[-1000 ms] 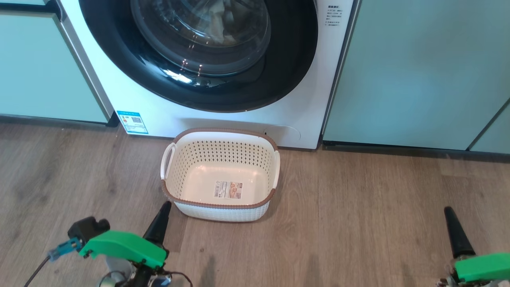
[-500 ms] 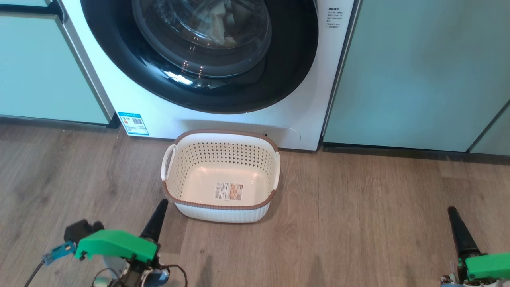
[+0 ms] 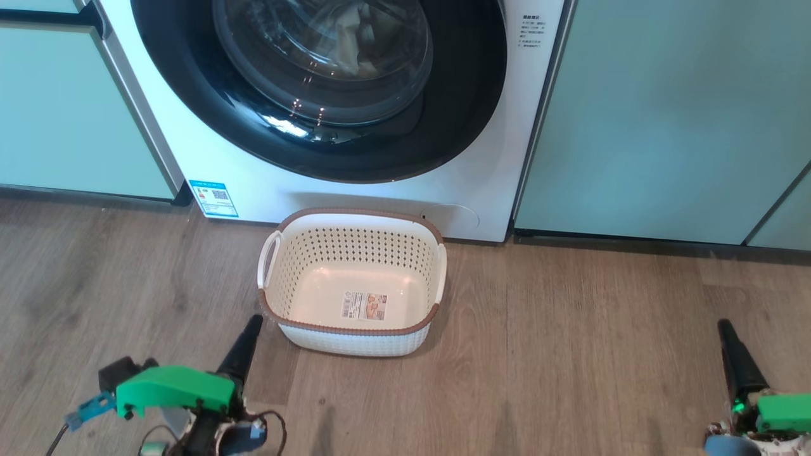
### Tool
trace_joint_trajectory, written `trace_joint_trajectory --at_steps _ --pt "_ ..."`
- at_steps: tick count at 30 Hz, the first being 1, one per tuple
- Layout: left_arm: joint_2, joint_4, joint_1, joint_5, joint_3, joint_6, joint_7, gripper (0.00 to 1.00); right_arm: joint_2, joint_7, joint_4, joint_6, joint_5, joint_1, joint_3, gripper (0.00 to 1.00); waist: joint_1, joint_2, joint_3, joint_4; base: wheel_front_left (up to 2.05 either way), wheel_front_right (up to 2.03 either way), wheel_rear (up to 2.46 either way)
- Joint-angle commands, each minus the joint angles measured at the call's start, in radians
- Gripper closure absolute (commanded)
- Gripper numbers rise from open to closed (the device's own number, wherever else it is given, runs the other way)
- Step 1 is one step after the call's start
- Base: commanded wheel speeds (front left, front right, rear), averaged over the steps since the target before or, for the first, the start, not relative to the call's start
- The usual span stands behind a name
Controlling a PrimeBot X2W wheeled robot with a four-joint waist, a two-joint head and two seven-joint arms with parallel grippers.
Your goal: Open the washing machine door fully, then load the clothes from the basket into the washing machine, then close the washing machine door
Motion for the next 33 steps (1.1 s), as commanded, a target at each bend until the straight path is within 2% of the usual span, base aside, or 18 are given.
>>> trace_joint_trajectory --at_steps 1,21,33 --pt "0.005 -0.019 -0.063 -0.036 0.041 -0.013 0.007 1.0 -0.023 0.006 -0.024 -0.003 0.037 -0.063 0.007 1.0 0.0 0.0 -0.001 0.0 0.0 0.0 0.0" --pt "-0.018 0.03 -0.088 -0.23 0.091 -0.045 0.042 1.0 -0.022 0.026 0.02 -0.003 0.238 -0.101 -0.011 1.0 0.0 0.0 -0.009 0.003 0.0 0.0 0.0" --pt "-0.022 0.03 -0.088 -0.226 0.095 -0.045 0.045 1.0 -0.018 0.03 0.02 -0.003 0.234 -0.101 -0.016 1.0 0.0 0.0 -0.009 0.003 0.0 0.0 0.0"
